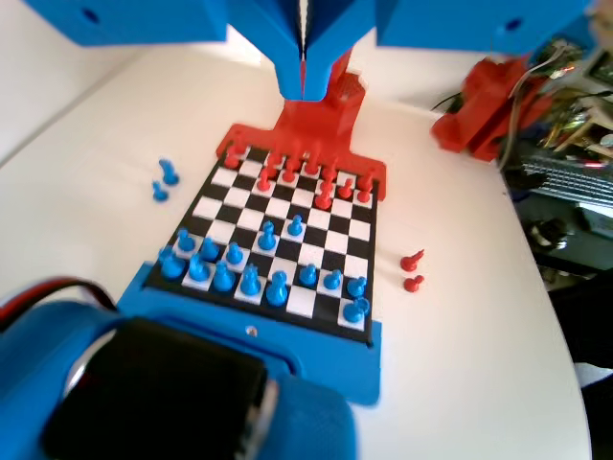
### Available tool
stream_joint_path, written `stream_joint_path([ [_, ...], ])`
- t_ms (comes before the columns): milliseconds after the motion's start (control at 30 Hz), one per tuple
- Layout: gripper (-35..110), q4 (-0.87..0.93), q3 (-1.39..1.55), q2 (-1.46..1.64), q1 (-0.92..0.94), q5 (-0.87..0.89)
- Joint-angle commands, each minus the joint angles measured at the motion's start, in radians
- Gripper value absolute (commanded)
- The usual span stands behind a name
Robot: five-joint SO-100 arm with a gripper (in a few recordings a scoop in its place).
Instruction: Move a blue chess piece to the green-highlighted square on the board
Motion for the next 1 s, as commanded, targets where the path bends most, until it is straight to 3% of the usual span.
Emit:
stream_joint_path([
  [0, 1, -0.072, 0.051, 0.060, -0.006, 0.060],
  [167, 1, -0.169, 0.161, 0.129, -0.031, 0.106],
  [967, 1, -0.215, 0.167, 0.325, -0.080, 0.118],
])
